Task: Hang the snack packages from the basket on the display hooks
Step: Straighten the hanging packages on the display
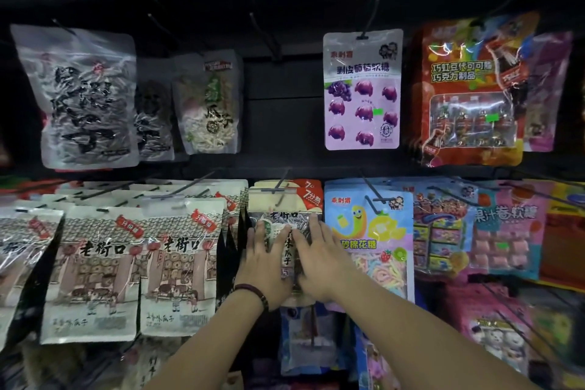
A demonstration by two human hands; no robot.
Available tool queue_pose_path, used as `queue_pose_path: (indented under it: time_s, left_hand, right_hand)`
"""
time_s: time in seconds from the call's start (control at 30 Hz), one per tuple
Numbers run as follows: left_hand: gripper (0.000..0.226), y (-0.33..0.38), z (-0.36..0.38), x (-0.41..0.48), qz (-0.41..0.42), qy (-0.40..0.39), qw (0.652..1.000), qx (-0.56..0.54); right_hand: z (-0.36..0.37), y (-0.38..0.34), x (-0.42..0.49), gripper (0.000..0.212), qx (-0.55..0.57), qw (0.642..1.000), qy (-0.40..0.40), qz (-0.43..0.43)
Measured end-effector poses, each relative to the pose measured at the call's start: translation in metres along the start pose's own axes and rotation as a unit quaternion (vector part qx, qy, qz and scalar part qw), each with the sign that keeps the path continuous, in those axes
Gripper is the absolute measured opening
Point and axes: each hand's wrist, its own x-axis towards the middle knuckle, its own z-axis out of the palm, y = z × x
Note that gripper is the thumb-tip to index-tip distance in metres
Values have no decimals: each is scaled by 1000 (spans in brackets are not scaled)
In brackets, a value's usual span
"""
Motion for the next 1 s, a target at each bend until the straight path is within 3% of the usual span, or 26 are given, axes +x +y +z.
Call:
queue_pose_path:
  time_s: [0.37, 0.5, 0.57, 0.67, 0.77, 0.87, 1.0]
  left_hand:
    - [113, 9, -4, -10, 3, -33, 999, -24]
    - [104, 11, -17, -32, 10, -51, 996, -70]
    - [86, 11, -27, -48, 27, -15, 993, -112]
    - [54, 1, -44, -77, 37, 113, 978, -170]
    - [43, -28, -59, -100, 46, 209, 971, -107]
    - [61, -69, -69, -107, 26, 238, 971, 14]
    - [121, -117, -80, -100, -54, 114, 986, 110]
  right_hand:
    - [-11, -10, -7, 98, -13, 1000, -11, 17]
    - [-18, -21, -23, 97, -34, 999, -28, -16]
    - [-22, -33, -31, 92, -34, 999, -12, -35]
    - [-30, -55, -42, 71, -14, 996, 42, -75]
    - [-31, -81, -44, 60, -8, 990, 80, -116]
    - [-24, -108, -41, 67, -5, 988, 72, -133]
    - [-13, -135, -24, 88, 0, 987, 60, -150]
